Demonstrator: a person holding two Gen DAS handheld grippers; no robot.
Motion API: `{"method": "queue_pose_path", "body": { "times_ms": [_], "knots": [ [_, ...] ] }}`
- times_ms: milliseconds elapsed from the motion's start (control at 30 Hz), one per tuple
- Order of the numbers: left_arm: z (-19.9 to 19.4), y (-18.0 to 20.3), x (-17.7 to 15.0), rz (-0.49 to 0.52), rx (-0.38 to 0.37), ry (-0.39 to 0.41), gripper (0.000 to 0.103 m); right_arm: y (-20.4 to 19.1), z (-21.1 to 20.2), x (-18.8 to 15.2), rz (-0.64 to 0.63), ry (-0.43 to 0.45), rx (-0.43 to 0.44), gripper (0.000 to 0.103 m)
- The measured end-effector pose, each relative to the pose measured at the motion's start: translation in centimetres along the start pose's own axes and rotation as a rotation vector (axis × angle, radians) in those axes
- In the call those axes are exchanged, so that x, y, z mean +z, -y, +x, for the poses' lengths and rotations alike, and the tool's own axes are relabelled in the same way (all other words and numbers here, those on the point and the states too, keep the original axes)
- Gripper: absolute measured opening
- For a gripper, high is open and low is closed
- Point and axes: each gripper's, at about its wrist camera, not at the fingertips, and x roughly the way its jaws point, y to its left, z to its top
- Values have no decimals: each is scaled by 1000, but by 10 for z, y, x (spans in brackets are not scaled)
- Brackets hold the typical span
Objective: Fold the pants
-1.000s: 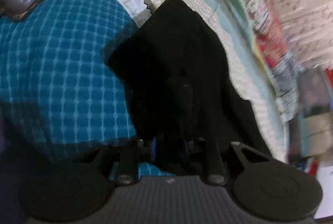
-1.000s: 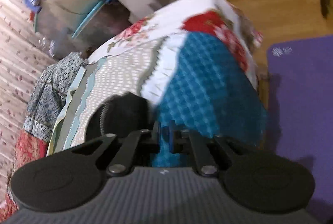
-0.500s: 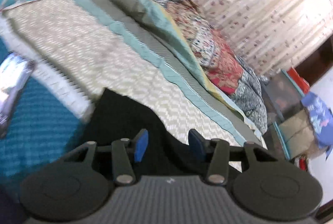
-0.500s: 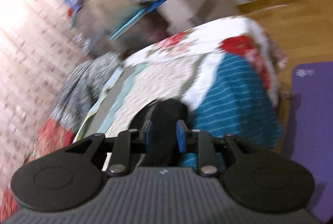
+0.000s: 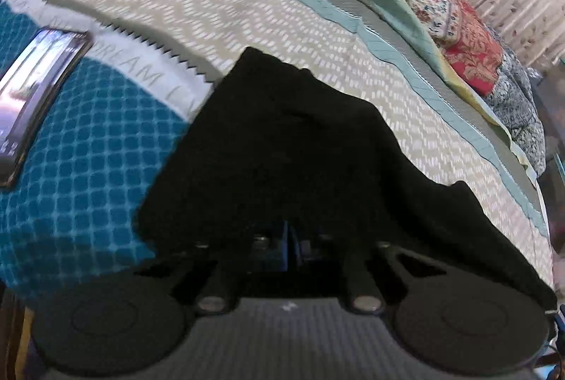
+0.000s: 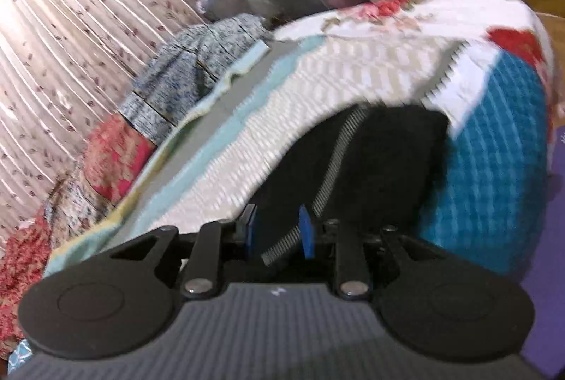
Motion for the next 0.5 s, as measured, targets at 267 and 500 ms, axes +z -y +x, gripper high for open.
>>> {"method": "queue_pose_path", "body": {
  "times_ms": [267,500],
  "knots": [
    [4,13,-6,63,77,18,6,52,85,30,155,-68,-159,0],
    [4,8,-1,41,50,9,6,19,63,16,-14,20,-195,11]
  ]
}}
